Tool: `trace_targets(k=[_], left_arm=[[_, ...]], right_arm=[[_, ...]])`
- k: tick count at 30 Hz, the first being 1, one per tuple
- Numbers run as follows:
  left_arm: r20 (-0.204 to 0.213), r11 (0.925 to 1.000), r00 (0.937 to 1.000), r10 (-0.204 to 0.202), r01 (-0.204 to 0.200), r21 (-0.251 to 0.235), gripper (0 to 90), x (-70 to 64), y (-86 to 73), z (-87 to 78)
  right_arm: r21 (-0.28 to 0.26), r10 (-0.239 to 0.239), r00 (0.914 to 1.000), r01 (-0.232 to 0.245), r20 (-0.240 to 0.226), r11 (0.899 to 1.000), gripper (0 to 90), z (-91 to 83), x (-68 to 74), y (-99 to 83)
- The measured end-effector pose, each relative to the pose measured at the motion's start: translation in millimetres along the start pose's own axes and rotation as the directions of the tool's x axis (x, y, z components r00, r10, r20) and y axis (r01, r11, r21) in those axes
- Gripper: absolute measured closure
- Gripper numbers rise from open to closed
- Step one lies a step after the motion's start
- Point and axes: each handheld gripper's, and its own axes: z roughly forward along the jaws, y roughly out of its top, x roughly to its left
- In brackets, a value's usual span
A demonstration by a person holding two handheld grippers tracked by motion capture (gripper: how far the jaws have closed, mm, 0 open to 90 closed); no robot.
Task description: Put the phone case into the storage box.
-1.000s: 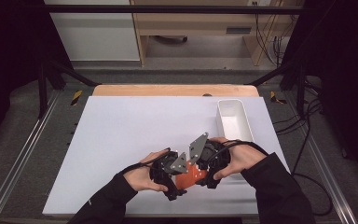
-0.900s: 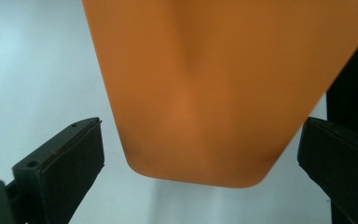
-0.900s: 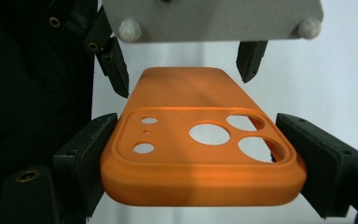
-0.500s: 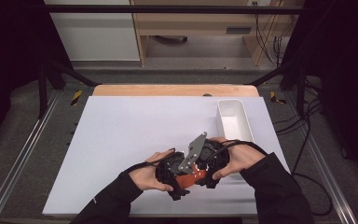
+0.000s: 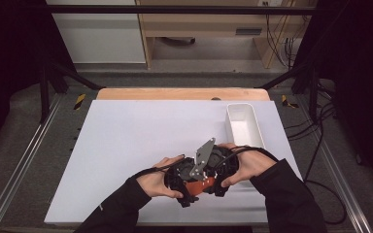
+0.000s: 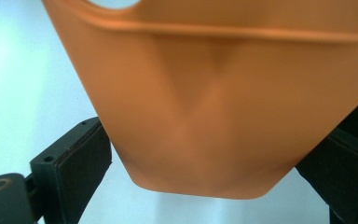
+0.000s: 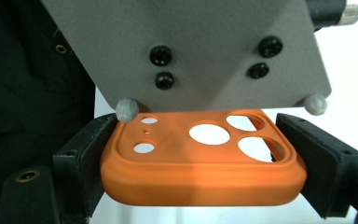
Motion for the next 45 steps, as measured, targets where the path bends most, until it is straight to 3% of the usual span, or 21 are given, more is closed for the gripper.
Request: trace_targets(k=[12, 23, 30, 37, 45], left_arm=[[-0.008, 0.9995, 0.9997, 0.023, -0.023, 0.023, 14.9, 1.2, 2.7, -1.3], [-0.034, 0.9996, 0.9994, 0.008, -0.009, -0.025, 15.6, 0.8, -1.2, -3.1], [-0.036, 0.9999, 0.9994, 0.004, -0.005, -0.01, 15.6, 2.6, -2.3, -2.8], [-0.038, 0.9996, 0.9993, -0.005, 0.004, -0.027, 15.6, 4.5, -6.8, -3.4], [-0.047, 0.9975, 0.9985, -0.03, 0.026, -0.066, 15.5, 9.1, -15.9, -10.0]], right_arm=[[-0.004, -0.01, 0.9999, 0.01, 0.009, 1.0, 16.3, -0.8, 0.4, -0.5], [-0.033, -0.006, 0.9997, 0.007, 0.023, 0.999, 15.2, -1.3, 0.1, -1.1], [-0.08, -0.019, 0.9985, 0.023, 0.052, 0.997, 8.8, -1.8, -1.4, -2.5], [-0.12, -0.026, 0.9971, 0.034, 0.071, 0.992, 5.5, -7.6, -1.6, -5.2], [-0.195, 0.021, 0.9956, -0.003, 0.091, 0.981, 4.0, -19.0, -4.7, -14.6]])
